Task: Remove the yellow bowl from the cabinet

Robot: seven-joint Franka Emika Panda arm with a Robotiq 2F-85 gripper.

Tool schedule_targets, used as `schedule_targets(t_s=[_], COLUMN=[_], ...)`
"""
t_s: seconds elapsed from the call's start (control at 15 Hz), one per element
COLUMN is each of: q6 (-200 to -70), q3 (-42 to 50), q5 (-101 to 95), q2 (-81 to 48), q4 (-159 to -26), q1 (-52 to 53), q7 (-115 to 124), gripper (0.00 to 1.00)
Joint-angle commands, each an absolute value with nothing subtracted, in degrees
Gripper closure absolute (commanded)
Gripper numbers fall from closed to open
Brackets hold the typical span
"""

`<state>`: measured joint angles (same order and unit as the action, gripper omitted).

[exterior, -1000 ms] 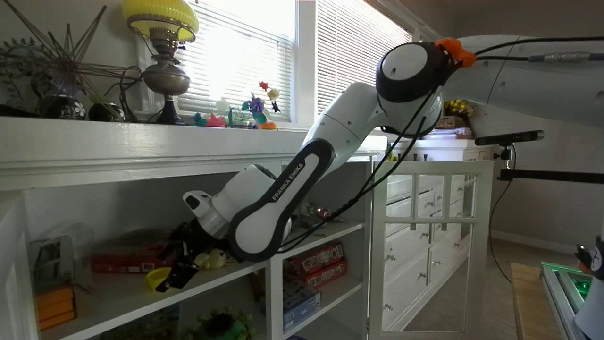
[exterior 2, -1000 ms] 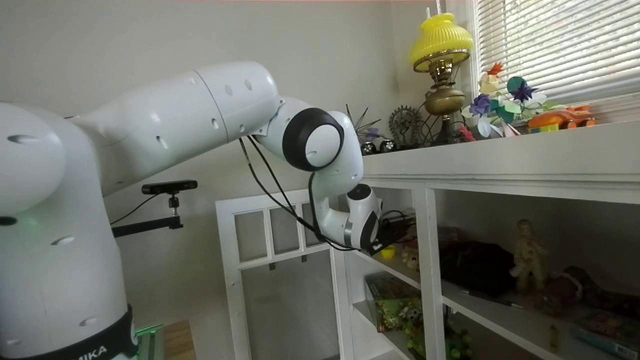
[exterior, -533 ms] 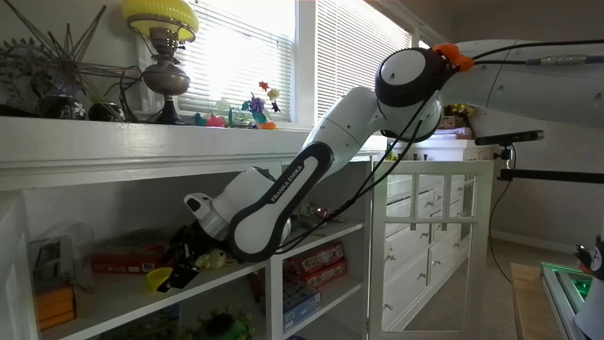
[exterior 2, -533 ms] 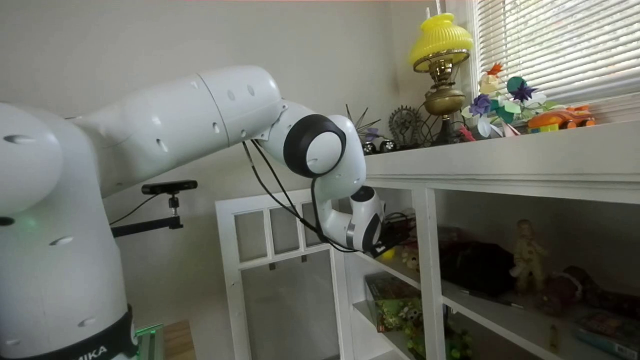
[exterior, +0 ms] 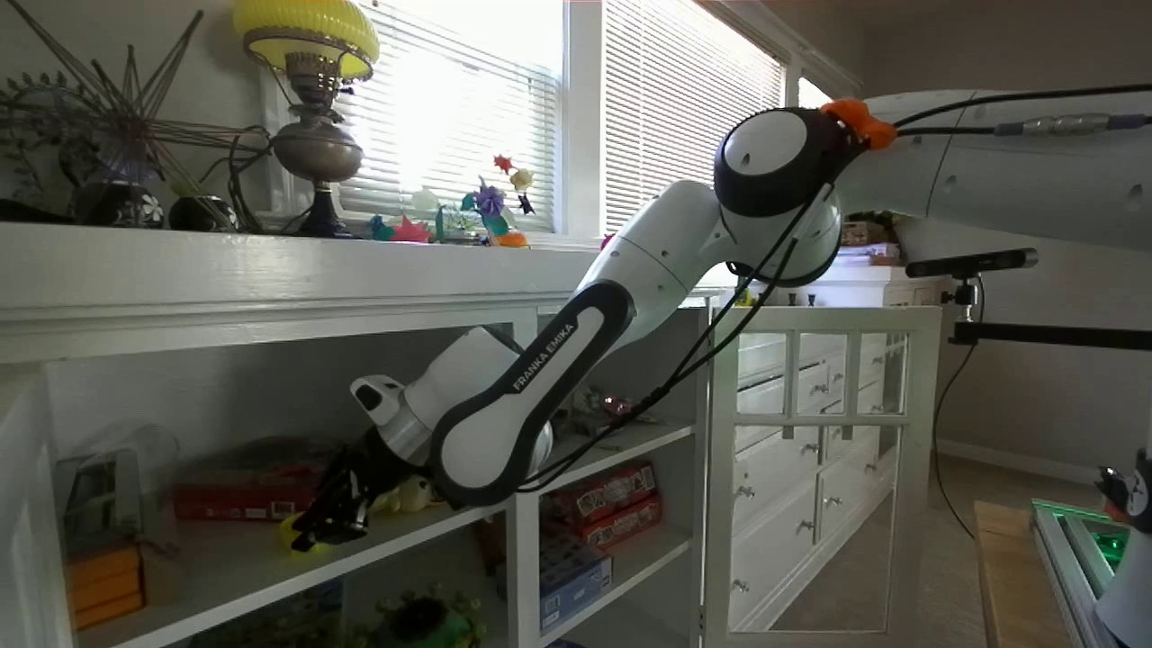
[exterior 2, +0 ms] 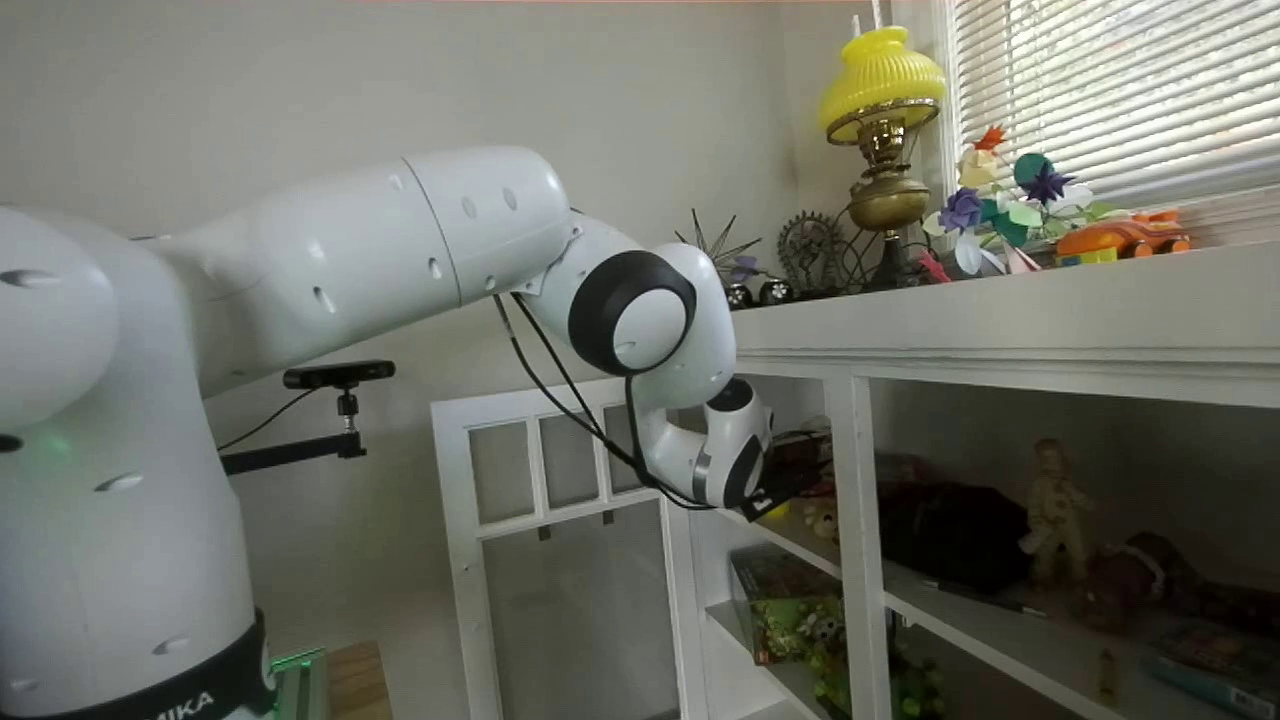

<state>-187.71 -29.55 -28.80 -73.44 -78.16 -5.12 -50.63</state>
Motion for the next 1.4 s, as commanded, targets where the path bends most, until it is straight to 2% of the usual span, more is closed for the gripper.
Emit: schedule_targets(t_s=[0.0, 0.47, 1.33], q6=[-186.05, -185.33, -186.22], q3=[-32.31, -33.54, -36.50], q5=[-30.39, -30.23, -28.85], q2=[-76.54, -76.86, -71.39], q4=[-74.68, -74.33, -83.53], q1=[-6.45, -7.02, -6.75], q7=[-53.43, -54.69, -51.49], gripper=[0.99, 0.98, 0.98])
